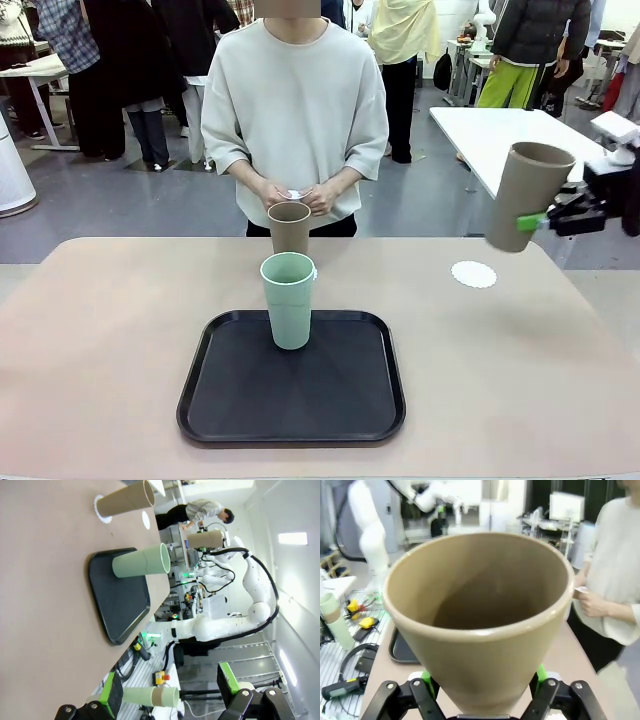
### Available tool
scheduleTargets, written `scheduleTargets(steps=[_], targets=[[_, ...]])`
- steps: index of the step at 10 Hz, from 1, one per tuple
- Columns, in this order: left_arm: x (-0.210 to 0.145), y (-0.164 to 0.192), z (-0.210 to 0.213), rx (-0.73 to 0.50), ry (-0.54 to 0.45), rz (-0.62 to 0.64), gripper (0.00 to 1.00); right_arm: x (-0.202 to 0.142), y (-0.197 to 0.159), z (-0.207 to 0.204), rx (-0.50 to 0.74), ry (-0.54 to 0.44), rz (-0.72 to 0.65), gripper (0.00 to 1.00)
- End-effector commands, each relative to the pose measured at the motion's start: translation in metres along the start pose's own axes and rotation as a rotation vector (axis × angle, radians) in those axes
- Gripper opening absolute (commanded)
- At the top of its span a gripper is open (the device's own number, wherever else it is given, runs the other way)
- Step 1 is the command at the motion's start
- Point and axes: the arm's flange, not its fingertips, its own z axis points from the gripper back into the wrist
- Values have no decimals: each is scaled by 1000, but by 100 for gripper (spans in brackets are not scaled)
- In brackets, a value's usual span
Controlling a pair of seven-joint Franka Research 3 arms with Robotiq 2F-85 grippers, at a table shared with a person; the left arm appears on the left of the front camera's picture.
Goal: Place coasters on the table and set cups on them.
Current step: Take one Reusable plastic cup from the Flat Tray and place it on a coaster set by the human.
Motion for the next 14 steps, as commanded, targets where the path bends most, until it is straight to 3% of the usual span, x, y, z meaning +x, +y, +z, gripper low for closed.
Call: scheduleTargets(steps=[1, 8, 11, 14], targets=[[-1, -2, 1, -9, -1, -6, 100, -2, -26, 18, -7, -76, -24, 82], [-1, -2, 1, -9, -1, -6, 100, -10, -31, 32, -25, -50, -22, 82], [-1, -2, 1, -9, -1, -6, 100, -57, -81, 16, 66, -3, -46, 82], [-1, -2, 1, -9, -1, -6, 100, -82, -100, -9, 127, 27, 2, 82]])
